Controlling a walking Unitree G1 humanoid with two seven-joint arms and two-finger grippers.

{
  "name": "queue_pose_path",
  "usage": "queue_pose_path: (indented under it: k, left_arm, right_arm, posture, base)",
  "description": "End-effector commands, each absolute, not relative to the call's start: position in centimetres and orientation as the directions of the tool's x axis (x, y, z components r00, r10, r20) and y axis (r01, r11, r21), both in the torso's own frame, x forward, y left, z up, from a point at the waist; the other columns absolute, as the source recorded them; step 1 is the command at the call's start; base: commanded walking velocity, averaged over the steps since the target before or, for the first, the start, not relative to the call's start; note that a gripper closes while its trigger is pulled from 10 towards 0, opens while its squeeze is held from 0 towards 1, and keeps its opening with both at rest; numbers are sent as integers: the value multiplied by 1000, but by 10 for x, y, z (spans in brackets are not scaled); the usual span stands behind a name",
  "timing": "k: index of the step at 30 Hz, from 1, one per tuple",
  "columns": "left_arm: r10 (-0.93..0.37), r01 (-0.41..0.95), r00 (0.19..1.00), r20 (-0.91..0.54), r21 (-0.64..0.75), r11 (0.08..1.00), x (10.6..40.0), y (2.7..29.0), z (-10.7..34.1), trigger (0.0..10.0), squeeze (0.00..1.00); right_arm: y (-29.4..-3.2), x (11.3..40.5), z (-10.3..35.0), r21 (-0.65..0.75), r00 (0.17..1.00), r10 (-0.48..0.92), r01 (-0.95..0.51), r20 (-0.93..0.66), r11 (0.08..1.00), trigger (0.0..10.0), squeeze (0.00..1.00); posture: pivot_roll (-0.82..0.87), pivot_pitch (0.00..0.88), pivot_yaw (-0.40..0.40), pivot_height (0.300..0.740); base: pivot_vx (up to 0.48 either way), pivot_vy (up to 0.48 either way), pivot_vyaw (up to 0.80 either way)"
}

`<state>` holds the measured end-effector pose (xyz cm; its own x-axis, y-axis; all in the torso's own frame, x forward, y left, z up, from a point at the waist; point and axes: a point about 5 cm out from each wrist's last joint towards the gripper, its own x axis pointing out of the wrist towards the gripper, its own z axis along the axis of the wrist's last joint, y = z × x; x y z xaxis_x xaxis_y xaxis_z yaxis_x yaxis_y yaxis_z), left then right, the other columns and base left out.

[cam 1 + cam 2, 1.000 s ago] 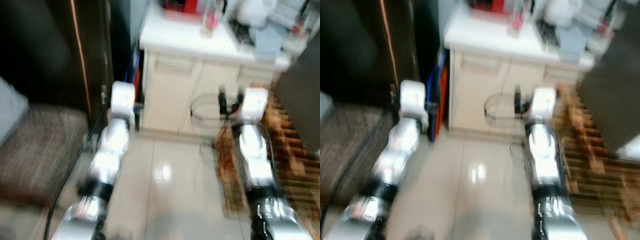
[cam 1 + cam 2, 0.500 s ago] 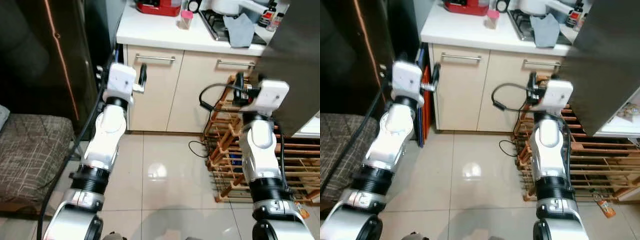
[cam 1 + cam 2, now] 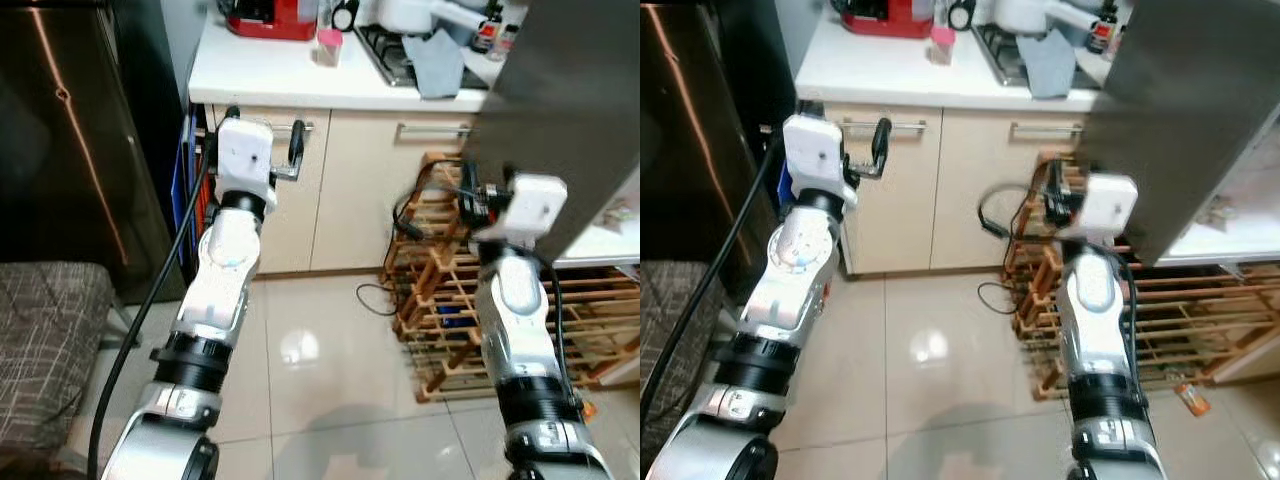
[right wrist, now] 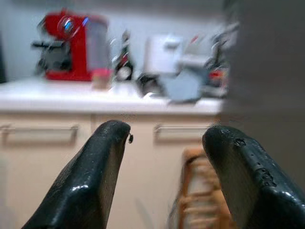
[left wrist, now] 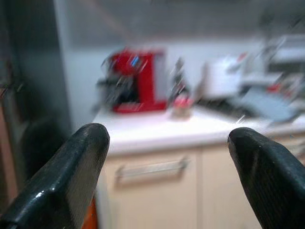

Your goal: Restocking fridge

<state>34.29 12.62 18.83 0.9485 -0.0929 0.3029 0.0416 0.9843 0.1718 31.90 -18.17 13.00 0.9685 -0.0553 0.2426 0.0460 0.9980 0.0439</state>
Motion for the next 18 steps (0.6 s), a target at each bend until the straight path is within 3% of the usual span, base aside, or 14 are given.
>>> queue_pose_path:
  k: [1, 7, 18]
  left_arm:
    - [-98, 51, 953, 288, 167, 985, 342, 127, 187, 10000, 0]
    - [-45, 10, 967, 252, 139, 990, 338, 129, 177, 10000, 0]
    - [-70, 20, 957, 282, 175, 984, 343, 126, 186, 10000, 0]
  right_arm:
    - [-176, 321, 144, 35, 957, -20, 10, 290, 999, 10000, 0]
    - [-170, 323, 148, 20, 953, 20, -28, 303, 999, 10000, 0]
    - [-163, 335, 153, -6, 954, 96, -99, 285, 995, 10000, 0]
  posture:
    - [15, 0, -60, 740]
    - [21, 0, -67, 740]
    - [35, 0, -86, 740]
  base:
    - [480, 0, 0]
    - [480, 0, 0]
    - [480, 0, 0]
